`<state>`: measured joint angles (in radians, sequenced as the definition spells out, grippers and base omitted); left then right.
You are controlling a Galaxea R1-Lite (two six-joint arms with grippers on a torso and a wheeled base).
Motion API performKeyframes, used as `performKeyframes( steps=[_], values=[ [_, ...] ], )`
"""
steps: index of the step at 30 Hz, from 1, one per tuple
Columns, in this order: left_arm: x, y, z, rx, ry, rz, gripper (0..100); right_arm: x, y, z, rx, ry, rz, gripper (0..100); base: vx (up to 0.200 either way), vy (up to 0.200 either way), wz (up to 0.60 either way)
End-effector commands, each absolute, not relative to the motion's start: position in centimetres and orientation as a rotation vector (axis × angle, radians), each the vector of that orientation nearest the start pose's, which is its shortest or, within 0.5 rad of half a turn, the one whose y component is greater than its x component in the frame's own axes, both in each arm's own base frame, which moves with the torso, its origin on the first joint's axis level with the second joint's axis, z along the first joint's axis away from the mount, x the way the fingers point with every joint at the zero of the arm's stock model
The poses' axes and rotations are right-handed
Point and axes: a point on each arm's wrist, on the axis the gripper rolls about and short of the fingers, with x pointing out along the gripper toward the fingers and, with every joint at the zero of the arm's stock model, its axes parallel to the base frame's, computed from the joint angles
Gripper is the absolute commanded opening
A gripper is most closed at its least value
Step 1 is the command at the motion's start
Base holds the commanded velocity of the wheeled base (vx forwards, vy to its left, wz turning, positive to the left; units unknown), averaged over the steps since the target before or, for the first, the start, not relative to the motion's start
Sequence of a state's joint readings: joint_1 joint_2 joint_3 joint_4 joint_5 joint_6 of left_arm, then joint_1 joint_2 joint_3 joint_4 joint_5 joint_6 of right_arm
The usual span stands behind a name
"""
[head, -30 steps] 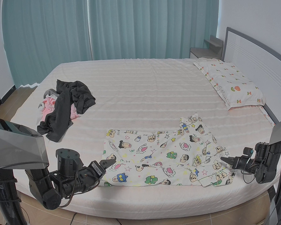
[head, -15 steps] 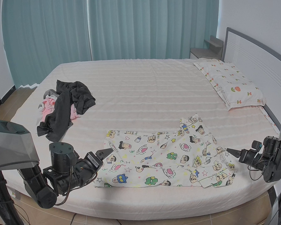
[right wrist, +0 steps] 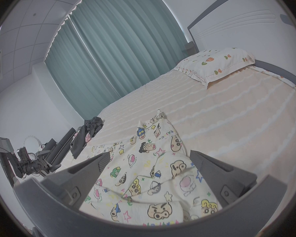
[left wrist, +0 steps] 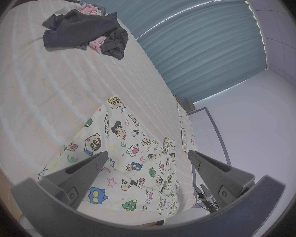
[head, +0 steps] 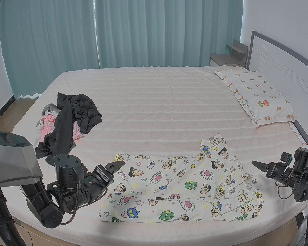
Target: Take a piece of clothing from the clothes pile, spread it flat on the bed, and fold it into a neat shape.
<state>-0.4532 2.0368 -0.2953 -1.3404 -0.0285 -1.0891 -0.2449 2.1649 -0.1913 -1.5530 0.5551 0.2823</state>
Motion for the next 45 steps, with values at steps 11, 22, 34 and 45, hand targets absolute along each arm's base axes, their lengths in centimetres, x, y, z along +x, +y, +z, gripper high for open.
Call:
performKeyframes(
  steps=[11,22,34,45],
  values=[
    [24.6,-13.7,2.9,-0.942,0.665,-0.232,100,25.6,-5.0,1.8,0.436,0.422,0.258,100,0.000,-0.073,0.00],
    [24.8,-13.6,2.9,-0.939,0.646,-0.212,100,25.5,-4.8,1.6,0.438,0.432,0.263,100,0.000,-0.073,0.00],
    [25.2,-13.5,2.7,-0.939,0.622,-0.170,100,25.4,-4.6,1.2,0.436,0.451,0.269,100,0.117,0.000,0.00],
    [29.5,-9.9,2.7,-0.720,0.561,-0.207,100,25.2,-3.8,1.1,0.436,0.474,0.296,100,0.000,0.000,0.00]
  ],
)
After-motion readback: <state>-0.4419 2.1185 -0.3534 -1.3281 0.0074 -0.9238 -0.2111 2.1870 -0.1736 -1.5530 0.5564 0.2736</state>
